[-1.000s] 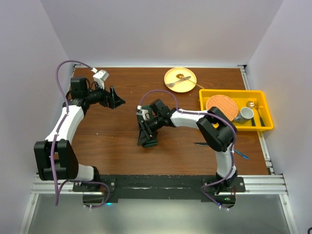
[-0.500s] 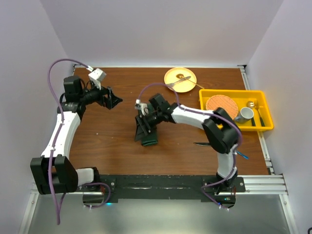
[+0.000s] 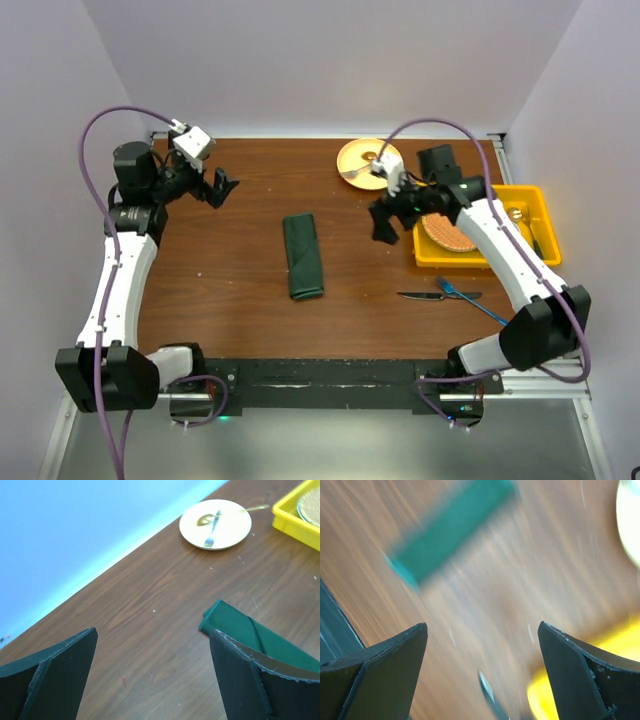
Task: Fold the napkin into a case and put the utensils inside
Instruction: Pick up the fork from the corner of the board.
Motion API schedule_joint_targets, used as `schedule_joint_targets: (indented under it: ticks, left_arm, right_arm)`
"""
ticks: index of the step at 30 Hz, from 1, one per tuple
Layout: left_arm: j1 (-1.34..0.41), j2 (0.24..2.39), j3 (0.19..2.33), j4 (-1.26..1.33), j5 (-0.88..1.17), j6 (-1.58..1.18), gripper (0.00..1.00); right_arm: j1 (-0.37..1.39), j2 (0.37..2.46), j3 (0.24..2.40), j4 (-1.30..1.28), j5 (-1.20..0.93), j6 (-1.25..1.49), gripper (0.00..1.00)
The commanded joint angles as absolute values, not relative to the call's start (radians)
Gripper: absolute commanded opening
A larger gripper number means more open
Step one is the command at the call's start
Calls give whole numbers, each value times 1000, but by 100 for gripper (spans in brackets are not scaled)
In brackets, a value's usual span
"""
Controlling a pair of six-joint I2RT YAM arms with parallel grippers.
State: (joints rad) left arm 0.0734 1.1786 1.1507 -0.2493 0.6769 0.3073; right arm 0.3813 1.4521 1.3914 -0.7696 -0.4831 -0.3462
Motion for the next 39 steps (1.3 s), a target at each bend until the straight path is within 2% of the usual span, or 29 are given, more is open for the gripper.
schedule_joint_targets:
  ticks: [1,4,9,15,18,36,39]
  left_arm:
    - [-18,1207,1169,-353,735,419,100]
    - [-109,1209,1134,-396,678,488,100]
    - [-143,1255,1115,-426,713,508,98]
    - [-158,1316,1132,-472,749,505,94]
    - [-163,1316,1117,-454,752,492,94]
    - [-164,1436,1259,-535,765,568,94]
    - [-166,1440,1261,-537,761,568,94]
  right_arm:
    - [243,1283,1297,-1185,-384,-679,95]
    - [135,1171,1180,-1261,-292,-822,91]
    - [5,1098,1007,-1229,-149,-1001,73]
    - [-178,1207,931,-1141,-77,-1104,50]
    - [-254,1279,925,-1095,-28,-1141,43]
    - [-293,1402,737,-813,-29,-1104,42]
    - [-296,1396,658,-730,-23,-1114,36]
